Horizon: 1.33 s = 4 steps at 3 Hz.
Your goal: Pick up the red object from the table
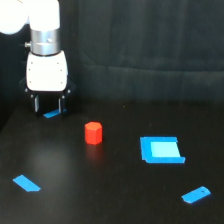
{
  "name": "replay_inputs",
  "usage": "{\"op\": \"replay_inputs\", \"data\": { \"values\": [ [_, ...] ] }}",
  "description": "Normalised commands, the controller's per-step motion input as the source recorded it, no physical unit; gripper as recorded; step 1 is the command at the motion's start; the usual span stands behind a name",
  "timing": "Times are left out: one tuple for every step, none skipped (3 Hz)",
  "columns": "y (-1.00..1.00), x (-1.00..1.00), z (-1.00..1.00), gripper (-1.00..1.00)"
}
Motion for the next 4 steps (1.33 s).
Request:
{"op": "replay_inputs", "data": {
  "values": [
    [-0.07, 0.47, -0.24, 0.96],
    [-0.25, 0.48, -0.27, 0.93],
    [-0.47, 0.82, -0.01, 1.00],
    [-0.50, 0.93, 0.11, 1.00]
  ]
}}
